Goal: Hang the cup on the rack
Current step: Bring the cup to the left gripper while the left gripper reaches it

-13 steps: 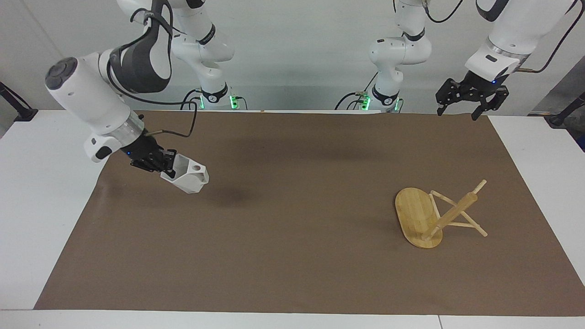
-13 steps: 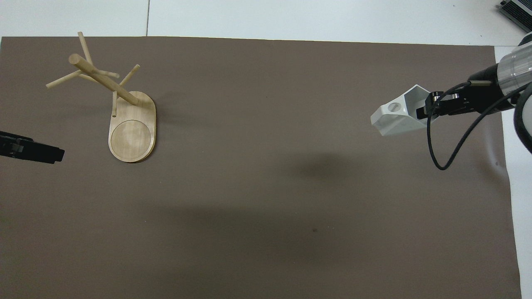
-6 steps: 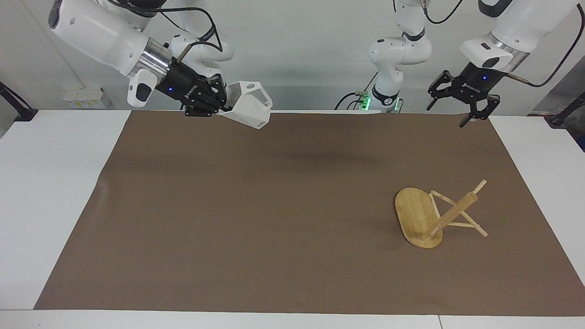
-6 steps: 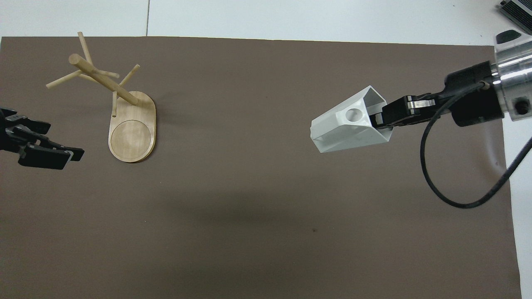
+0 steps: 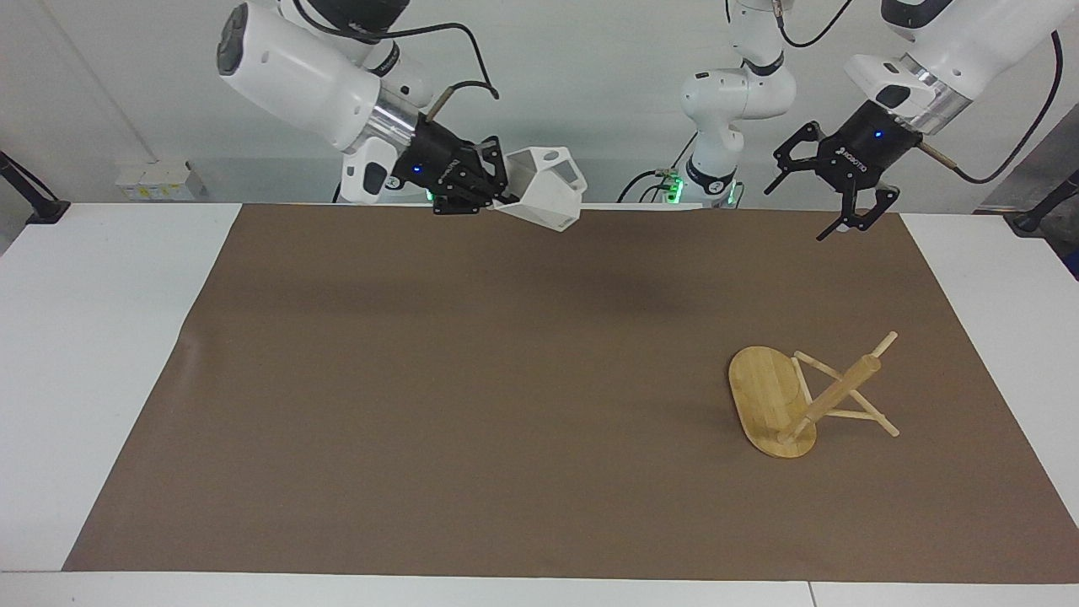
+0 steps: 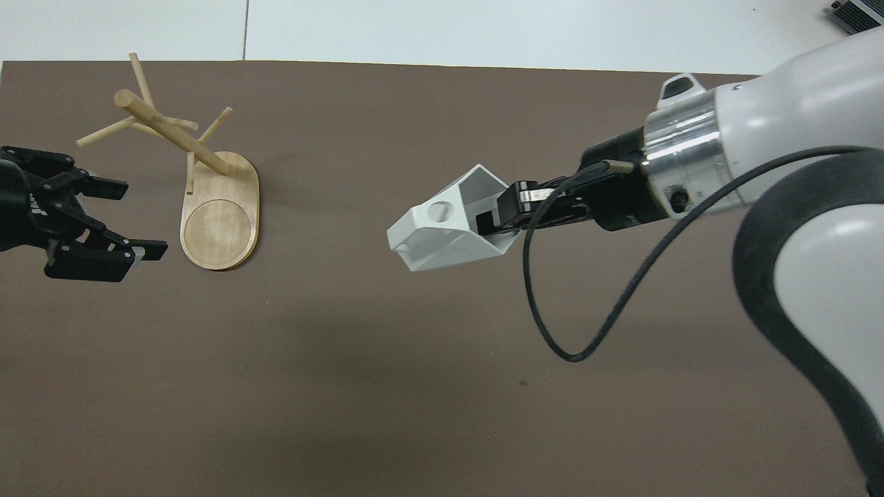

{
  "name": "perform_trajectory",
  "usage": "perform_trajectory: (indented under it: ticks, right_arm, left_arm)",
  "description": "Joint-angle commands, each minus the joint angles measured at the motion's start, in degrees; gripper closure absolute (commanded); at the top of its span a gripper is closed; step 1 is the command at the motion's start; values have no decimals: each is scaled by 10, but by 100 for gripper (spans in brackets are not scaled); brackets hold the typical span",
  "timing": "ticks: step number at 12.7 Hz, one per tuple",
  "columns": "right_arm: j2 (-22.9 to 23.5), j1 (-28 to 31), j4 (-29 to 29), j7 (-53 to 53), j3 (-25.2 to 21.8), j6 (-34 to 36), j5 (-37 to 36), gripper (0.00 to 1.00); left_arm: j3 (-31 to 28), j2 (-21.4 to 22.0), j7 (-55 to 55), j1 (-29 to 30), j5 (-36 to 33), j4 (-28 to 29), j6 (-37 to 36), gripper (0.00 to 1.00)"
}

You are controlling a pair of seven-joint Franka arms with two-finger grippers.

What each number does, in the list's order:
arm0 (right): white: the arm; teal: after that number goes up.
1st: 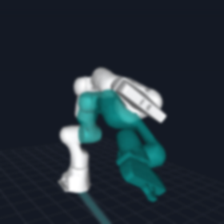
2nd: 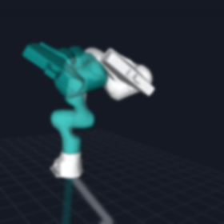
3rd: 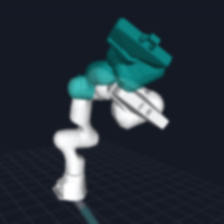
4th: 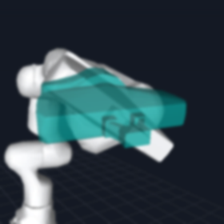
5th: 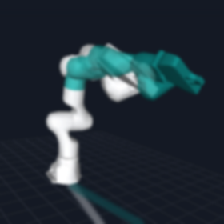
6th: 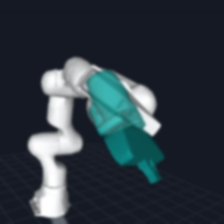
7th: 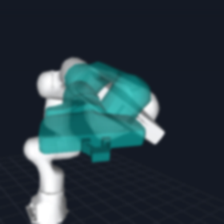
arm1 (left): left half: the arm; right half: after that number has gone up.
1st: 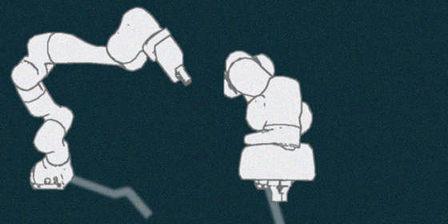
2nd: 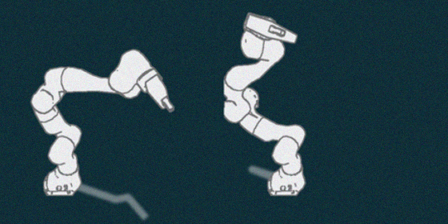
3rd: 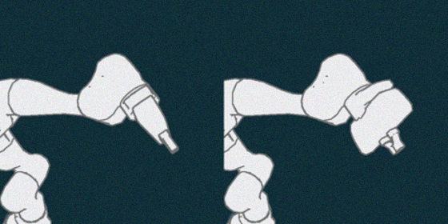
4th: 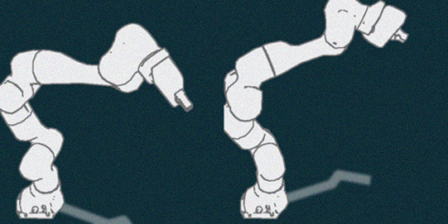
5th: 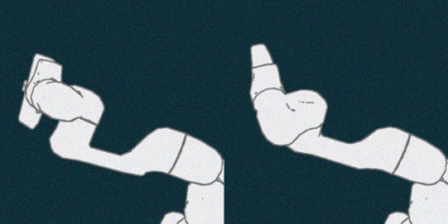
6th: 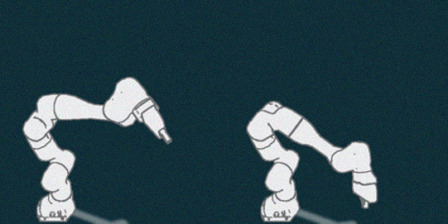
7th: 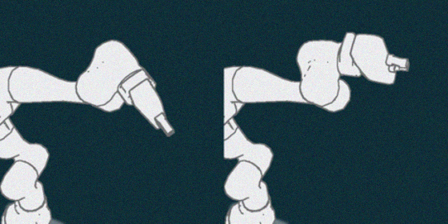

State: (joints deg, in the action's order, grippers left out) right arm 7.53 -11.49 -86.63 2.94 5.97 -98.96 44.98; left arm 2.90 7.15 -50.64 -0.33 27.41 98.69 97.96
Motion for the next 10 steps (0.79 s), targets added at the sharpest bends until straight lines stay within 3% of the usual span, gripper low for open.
perform_trajectory:
  ticks: [1, 6, 10]
  right_arm:
    - [6, -16, -10, 15, -1, -8, 16, 100]
    - [22, -48, -9, 58, -1, -31, 37, 100]
    - [27, -58, -7, 88, -1, -82, 71, 100]
  left_arm:
    - [-2, 40, -80, 0, 42, 65, 47, 0]
    - [3, 73, -148, -6, 71, 124, 50, 0]
    - [4, 74, -142, -60, 98, 128, 97, 0]
